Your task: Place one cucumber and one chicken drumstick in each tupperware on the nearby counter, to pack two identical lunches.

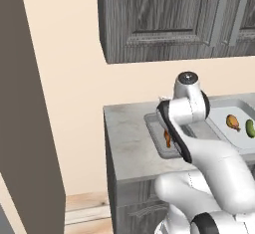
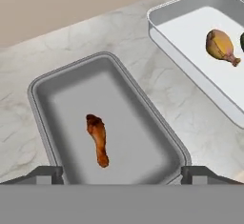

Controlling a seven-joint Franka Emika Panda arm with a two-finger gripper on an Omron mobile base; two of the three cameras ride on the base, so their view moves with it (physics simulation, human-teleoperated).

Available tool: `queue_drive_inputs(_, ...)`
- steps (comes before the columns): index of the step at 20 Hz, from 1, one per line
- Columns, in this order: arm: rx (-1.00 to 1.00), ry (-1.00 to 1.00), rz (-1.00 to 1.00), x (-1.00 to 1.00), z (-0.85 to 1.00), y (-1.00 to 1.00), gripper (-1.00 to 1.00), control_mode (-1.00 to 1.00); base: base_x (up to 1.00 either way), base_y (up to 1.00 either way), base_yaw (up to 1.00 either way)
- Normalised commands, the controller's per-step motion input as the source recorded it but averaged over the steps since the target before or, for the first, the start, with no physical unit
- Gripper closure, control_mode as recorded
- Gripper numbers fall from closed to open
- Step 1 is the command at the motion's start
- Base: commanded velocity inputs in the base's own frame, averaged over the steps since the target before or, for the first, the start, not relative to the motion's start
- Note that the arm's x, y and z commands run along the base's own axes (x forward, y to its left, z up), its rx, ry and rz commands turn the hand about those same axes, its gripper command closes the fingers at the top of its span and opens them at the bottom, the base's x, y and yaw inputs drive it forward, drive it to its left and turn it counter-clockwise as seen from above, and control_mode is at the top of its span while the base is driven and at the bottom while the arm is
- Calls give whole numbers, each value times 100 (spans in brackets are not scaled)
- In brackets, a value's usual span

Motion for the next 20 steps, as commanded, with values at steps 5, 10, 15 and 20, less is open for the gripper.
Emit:
queue_drive_inputs(5,0,0,-1,-22,-2,0,-100,-100,0,0,0)
queue_drive_inputs(10,0,0,0,0,0,0,-100,100,-100,0,-25)
queue_drive_inputs(15,0,0,0,0,0,0,-100,100,-98,0,-78)
queue_drive_inputs(20,0,0,0,0,0,0,-100,100,-13,-21,-96)
